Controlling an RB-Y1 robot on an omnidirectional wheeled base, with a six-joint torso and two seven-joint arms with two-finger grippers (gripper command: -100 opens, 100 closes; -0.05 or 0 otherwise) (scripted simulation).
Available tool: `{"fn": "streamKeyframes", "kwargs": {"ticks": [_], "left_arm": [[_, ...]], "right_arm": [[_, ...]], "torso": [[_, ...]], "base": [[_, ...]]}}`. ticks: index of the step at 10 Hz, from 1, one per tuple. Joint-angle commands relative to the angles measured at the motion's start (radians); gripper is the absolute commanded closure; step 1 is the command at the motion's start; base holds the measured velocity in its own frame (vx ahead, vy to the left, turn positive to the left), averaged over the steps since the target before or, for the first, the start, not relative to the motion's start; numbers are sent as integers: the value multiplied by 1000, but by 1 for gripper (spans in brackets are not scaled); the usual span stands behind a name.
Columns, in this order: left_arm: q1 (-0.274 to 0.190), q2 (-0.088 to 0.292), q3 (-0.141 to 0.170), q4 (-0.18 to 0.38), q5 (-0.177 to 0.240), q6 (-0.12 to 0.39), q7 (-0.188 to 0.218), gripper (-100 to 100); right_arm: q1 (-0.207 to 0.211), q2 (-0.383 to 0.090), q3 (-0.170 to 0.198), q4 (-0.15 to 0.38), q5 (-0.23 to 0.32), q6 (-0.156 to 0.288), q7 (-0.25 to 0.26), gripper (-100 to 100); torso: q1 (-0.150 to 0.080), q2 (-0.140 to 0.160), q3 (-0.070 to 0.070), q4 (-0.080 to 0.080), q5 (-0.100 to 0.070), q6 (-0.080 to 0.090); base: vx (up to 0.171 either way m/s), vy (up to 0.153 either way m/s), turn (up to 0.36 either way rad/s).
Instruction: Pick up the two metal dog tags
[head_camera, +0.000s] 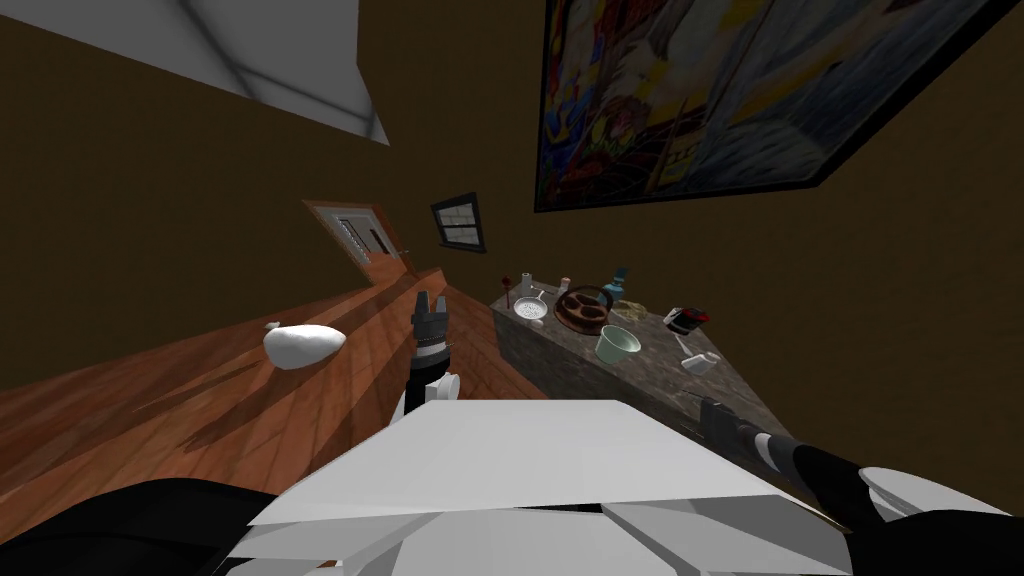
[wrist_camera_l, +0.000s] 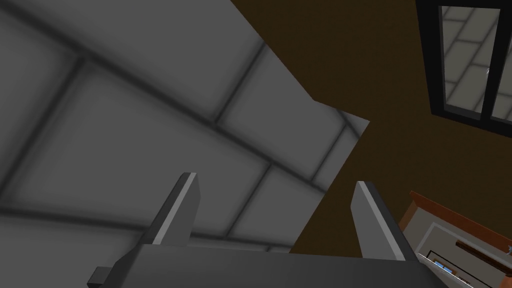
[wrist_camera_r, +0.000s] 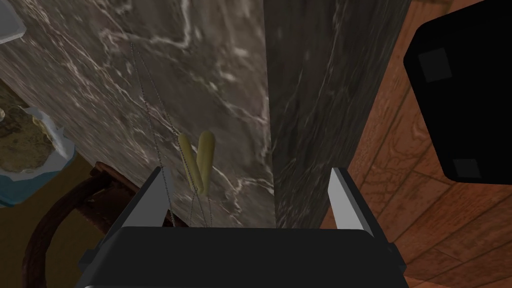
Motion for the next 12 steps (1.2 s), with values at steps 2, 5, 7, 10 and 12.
{"fn": "streamKeyframes", "kwargs": {"ticks": [2,5,7,10,12], "left_arm": [[0,0,0,0,0,0,0,0],[0,0,0,0,0,0,0,0],[0,0,0,0,0,0,0,0],[0,0,0,0,0,0,0,0],[0,0,0,0,0,0,0,0]], "right_arm": [[-70,-30,51,55,11,-51,8,-100],[-167,-30,64,110,11,-62,8,-100],[-212,-65,118,151,22,-104,11,-100],[-303,-65,127,205,22,-116,11,-100],[-342,-100,171,242,33,-165,14,-100]], "torso": [[-1,0,0,0,0,0],[0,1,0,-1,-2,1],[-2,0,0,-1,-3,1],[1,0,0,-1,-2,0],[-2,0,-1,-1,-3,0]], "base": [[3,17,-169],[1,36,-58],[3,16,-192],[0,41,-43],[4,18,-151]]}}
